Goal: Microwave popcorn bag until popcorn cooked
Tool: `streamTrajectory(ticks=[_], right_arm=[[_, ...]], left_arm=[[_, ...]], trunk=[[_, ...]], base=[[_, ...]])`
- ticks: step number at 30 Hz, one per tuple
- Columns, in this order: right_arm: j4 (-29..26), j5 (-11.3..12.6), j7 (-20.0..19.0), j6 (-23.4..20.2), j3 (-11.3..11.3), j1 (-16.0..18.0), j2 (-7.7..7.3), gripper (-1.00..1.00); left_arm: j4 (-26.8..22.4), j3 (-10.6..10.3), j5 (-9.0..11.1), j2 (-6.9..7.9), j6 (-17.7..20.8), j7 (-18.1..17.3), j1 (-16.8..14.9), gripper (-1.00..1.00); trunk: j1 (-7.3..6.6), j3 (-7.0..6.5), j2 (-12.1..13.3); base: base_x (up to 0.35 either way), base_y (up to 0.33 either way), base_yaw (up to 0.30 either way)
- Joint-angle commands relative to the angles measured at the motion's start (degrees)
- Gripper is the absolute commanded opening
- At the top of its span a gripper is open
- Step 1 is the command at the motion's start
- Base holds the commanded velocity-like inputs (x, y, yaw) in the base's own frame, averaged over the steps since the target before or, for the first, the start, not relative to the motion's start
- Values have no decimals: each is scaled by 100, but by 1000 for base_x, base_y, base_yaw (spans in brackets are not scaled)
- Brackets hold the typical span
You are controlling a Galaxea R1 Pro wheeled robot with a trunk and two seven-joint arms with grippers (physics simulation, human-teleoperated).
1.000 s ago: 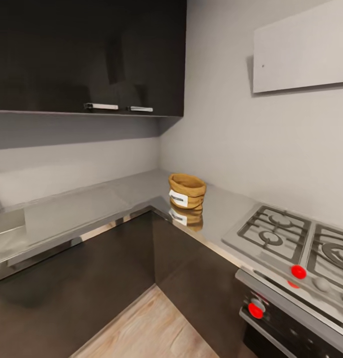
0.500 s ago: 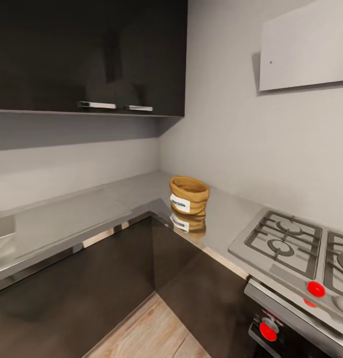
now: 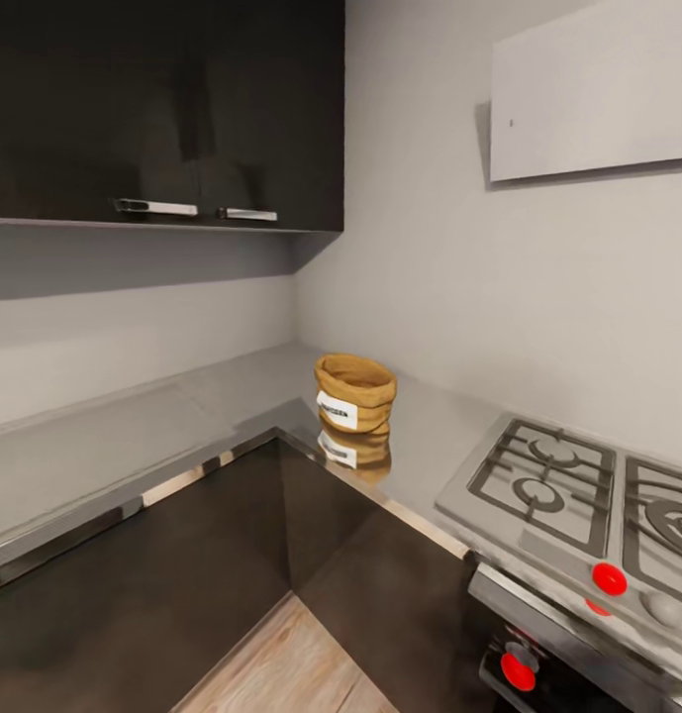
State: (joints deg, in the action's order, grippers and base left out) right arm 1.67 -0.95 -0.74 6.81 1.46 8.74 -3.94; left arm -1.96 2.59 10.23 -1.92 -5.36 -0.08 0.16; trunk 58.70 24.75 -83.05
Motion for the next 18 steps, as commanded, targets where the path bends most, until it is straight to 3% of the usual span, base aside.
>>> streamTrajectory(ticks=[1,7,18], right_arm=[[18,-10,-7,32,13,10,-1,100],[18,-11,9,16,20,9,2,100],[18,-17,-74,20,21,11,-2,100]], left_arm=[[-5,23,24,-2,-9,-1,2,100],[-6,23,30,-2,-9,-1,2,100],[-6,23,33,-2,-9,5,2,100]], trunk=[[3,5,-2],[3,5,-2],[3,5,-2]], base=[[302,0,-3],[239,0,0],[15,0,0]])
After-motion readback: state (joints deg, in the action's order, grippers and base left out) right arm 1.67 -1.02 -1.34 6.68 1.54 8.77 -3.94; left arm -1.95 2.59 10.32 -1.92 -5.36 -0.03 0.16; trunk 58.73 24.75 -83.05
